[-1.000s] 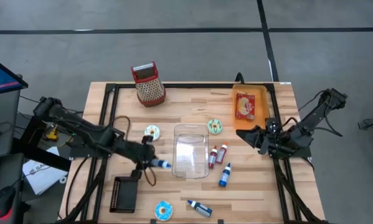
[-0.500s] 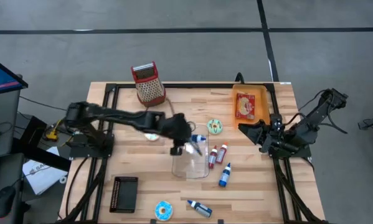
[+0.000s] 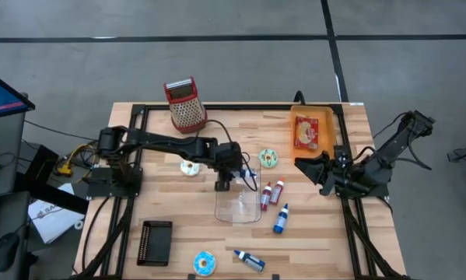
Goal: Pick & Place Food Item
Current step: Put the top left blue food coloring bottle into the transparent bin, then put the top blue food coloring bottle into the transparent bin
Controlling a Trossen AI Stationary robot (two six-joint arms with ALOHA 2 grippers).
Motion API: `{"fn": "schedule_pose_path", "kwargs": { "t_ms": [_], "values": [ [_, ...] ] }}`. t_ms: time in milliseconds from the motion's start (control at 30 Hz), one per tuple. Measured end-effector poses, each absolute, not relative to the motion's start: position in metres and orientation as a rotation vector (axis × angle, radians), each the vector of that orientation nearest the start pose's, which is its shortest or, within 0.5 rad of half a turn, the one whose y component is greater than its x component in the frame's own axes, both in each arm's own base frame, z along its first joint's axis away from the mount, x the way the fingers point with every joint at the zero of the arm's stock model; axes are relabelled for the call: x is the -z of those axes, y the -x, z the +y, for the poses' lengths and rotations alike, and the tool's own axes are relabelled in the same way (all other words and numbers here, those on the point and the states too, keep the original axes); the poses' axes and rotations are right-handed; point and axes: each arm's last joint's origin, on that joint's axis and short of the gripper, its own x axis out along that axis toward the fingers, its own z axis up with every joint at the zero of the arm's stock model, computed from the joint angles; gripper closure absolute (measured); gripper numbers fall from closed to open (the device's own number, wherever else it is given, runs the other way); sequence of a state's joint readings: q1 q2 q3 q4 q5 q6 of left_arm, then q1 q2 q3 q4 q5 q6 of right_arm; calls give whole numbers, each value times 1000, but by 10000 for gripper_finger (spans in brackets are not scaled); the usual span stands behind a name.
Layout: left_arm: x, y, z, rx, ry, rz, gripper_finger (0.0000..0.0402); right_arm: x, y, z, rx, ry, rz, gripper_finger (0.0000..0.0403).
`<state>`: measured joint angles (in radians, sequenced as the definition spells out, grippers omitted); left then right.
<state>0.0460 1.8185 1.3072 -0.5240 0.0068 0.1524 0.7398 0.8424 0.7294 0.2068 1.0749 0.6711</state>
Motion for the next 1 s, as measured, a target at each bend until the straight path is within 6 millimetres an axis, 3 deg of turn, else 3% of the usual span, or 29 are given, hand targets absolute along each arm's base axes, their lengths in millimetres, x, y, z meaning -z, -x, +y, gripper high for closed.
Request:
{"fn": "schedule_pose_path", "kwargs": {
  "t_ms": [200,600,800,1000],
  "values": [
    [-208,-374,25,9,-75,1064,244,-338,-149,103,298,-740,-159,285],
    [-214,-370,25,4,-75,1059,165,-329,-149,103,312,-786,-114,285],
    [-271,-347,19,-44,-8,893,149,-300,-152,108,342,-974,38,285],
    [-345,-295,0,-64,9,661,148,-253,-173,133,403,-1256,341,285]
  ]
}}
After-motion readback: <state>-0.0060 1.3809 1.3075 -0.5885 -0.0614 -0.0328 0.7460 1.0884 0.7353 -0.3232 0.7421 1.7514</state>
